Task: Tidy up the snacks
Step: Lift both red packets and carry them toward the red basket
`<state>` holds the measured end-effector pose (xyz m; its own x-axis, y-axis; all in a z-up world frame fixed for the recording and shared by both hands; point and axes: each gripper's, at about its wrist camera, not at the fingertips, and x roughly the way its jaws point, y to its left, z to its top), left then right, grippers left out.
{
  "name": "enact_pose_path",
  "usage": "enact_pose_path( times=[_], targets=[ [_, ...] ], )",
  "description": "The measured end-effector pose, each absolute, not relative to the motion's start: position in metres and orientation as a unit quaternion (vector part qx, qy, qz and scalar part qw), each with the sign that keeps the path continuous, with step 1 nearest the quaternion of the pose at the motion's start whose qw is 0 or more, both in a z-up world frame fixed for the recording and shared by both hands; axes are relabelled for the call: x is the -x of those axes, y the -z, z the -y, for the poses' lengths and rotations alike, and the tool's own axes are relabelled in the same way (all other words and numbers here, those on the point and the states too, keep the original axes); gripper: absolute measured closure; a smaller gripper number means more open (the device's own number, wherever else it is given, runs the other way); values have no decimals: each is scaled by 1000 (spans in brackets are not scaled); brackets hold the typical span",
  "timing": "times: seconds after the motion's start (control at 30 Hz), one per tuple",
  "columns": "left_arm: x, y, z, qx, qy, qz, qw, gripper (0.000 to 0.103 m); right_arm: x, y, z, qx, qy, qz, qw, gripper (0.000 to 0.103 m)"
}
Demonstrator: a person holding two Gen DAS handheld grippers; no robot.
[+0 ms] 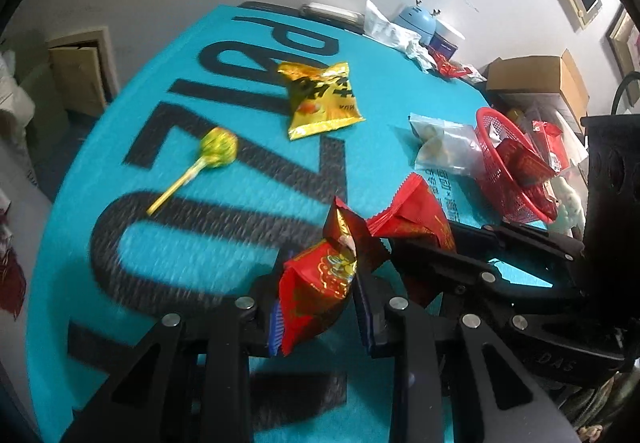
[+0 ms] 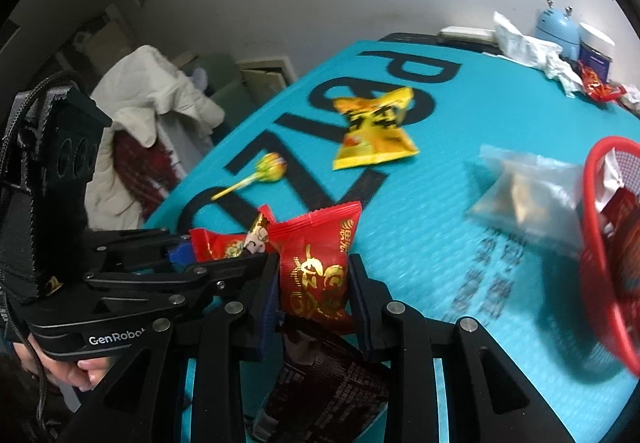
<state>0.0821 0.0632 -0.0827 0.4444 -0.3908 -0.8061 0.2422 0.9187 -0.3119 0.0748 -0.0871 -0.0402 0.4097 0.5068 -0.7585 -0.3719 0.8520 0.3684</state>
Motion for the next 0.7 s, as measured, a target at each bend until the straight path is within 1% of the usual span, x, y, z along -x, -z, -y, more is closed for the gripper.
enact_pose_path(
  times=[0.17, 0.37, 0.7],
  targets=[
    [-60, 78, -75, 85, 172, -487, 852, 75, -60, 36, 82, -85, -277, -469, 834, 72],
    [-39, 68, -85, 99, 159, -472, 861, 75, -48, 20, 83, -105, -299, -437, 842, 72],
    [-21, 44, -85, 96, 159, -444, 876, 75, -29, 6, 84, -94, -304, -423, 849, 72]
  ],
)
